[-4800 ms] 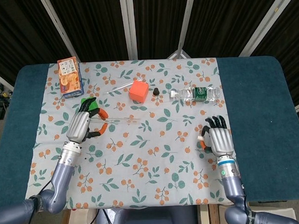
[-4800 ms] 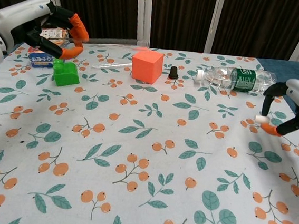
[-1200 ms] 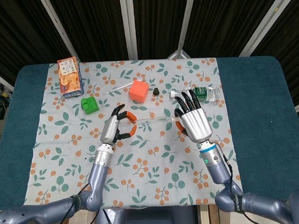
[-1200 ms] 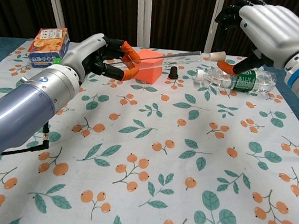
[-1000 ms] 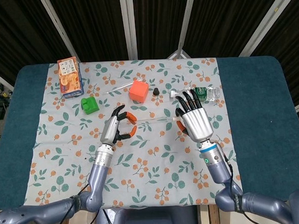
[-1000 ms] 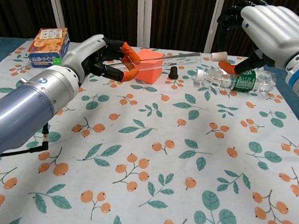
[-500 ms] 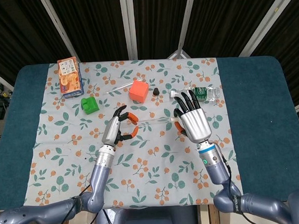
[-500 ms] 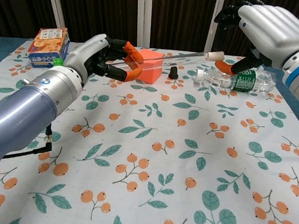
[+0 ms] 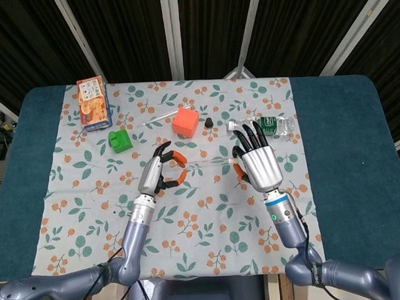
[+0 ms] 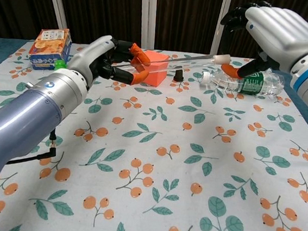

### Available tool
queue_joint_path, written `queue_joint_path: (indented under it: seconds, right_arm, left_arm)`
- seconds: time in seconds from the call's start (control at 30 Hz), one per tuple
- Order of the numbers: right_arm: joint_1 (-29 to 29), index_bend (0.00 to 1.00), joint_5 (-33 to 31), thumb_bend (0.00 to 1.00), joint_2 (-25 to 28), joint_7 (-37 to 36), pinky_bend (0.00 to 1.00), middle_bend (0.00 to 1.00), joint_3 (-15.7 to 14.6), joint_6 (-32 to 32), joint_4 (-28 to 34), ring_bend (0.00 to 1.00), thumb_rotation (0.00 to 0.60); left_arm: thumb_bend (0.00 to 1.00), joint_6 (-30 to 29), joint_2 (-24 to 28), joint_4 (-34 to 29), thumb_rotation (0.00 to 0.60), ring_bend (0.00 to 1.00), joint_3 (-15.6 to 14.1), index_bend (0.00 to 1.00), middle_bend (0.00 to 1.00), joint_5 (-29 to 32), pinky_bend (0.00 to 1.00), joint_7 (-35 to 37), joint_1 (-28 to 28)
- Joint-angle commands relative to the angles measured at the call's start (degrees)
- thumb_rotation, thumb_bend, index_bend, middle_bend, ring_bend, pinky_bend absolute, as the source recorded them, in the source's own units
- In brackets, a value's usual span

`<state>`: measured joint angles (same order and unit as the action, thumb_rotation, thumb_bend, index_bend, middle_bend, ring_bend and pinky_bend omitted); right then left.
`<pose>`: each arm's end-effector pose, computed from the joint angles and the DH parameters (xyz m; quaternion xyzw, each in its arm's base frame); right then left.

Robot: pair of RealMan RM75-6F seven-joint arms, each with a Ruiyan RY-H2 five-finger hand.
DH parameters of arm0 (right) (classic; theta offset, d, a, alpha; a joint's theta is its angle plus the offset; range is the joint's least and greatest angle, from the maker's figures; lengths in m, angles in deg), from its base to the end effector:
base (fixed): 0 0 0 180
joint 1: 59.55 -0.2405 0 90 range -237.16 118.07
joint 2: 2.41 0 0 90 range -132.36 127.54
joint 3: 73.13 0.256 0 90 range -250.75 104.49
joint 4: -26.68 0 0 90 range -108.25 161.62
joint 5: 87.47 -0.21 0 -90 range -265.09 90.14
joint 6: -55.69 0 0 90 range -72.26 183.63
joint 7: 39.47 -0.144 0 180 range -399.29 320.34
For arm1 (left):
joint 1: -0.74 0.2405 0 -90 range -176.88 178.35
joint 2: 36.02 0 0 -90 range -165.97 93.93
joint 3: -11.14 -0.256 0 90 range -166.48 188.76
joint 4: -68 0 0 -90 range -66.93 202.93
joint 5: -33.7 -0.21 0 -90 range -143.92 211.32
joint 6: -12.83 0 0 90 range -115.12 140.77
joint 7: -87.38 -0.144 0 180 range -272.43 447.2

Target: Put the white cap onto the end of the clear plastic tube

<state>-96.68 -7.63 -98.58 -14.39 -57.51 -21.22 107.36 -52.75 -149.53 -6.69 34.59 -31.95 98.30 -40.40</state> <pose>-0.1187 -0.3361 0.0177 0.6486 -0.2362 0.5103 0.5130 -0.0721 0.3383 -0.0739 -0.4611 -0.5967 -0.6007 0.2655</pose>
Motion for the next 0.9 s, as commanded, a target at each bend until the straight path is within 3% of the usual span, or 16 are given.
queue_joint_path:
  seconds: [0.03, 0.9]
  right_arm:
    - [0.0, 0.6, 0.0, 0.41, 0.0, 0.1, 0.07, 0.23, 0.0, 0.0, 0.0, 0.12, 0.6]
    - [-0.1, 0.6, 0.2, 0.41, -0.2, 0.4, 0.07, 0.23, -0.1, -0.1, 0.3, 0.12, 0.6]
  left_arm:
    - [0.83, 0.0, 0.0, 0.1, 0.6, 0.08, 0.0, 0.58, 0.52, -0.1, 0.0, 0.0, 0.0]
    - [0.83, -0.3, -1.8, 0.8, 0.6, 0.08, 0.5, 0.57, 0.52, -0.1, 0.0, 0.4, -0.3]
